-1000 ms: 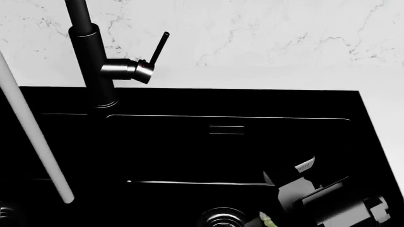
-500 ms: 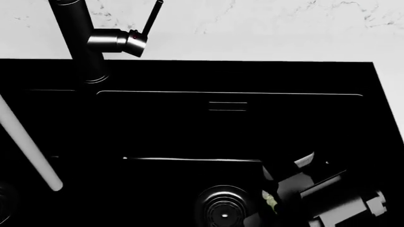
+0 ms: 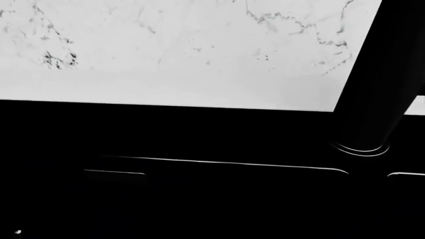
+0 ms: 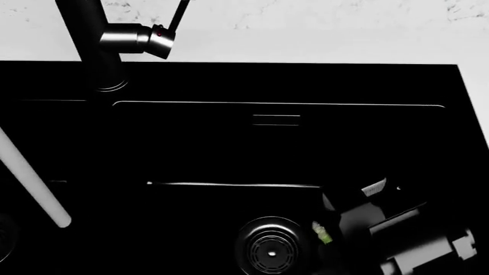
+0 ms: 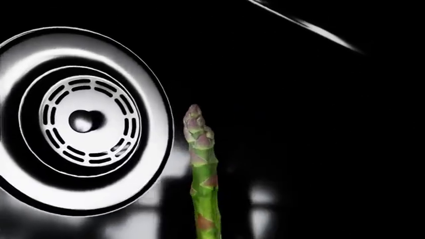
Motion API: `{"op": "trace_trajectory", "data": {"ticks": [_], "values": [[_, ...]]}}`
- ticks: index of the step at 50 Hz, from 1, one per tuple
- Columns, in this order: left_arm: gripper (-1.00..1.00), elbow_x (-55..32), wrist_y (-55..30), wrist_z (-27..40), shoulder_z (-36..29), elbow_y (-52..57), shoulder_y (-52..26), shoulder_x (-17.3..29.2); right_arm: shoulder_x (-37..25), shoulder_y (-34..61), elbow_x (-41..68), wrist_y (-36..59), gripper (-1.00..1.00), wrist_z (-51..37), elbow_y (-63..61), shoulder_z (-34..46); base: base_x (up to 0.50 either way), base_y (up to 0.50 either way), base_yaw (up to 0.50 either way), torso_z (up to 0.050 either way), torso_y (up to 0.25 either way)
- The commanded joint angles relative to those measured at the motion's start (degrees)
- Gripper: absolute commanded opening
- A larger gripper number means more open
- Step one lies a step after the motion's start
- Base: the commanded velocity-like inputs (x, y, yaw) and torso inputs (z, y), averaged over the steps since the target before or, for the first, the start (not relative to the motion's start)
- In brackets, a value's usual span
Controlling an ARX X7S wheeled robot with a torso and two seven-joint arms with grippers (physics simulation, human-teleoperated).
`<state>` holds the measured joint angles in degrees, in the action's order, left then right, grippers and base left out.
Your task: Pick the broccolis and asparaguss from the sink and place them in one bowl. Place the onion in the other bowl. Then turn off the sink faucet.
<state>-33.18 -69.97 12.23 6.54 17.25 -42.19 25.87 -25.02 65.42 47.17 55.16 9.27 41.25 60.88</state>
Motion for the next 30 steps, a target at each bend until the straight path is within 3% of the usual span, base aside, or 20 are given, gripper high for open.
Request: {"op": "trace_trajectory", "data": {"ticks": [1, 9, 19, 30], "values": [[1.0, -0.69, -0.57, 0.38, 0.69, 0.25, 0.13, -0.24, -0.14, 1.17, 0.08, 1.11, -1.0, -0.53, -1.44, -0.1, 0.0, 0.0, 0.0, 0.0, 0.0], [1.0, -0.72, 0.29, -0.17, 1.01, -0.61, 0.66, 0.32, 0.53, 2.58, 4.57, 5.17, -1.0, -2.64, -2.31, -4.21, 0.0, 0.0, 0.0, 0.0, 0.0], [1.0, -0.1, 0.84, 0.68, -0.02, -1.06, 1.04, -0.34, -0.31, 6.44, 12.31, 15.13, -1.0, -8.04, -13.75, -8.95, 0.0, 0.0, 0.0, 0.0, 0.0], [1.0, -0.93, 1.35, -0.53, 0.88, -1.19, 1.28, 0.79, -1.05, 9.49, 15.24, 18.94, -1.0, -12.82, -18.99, -11.86, 0.0, 0.0, 0.0, 0.0, 0.0]]}}
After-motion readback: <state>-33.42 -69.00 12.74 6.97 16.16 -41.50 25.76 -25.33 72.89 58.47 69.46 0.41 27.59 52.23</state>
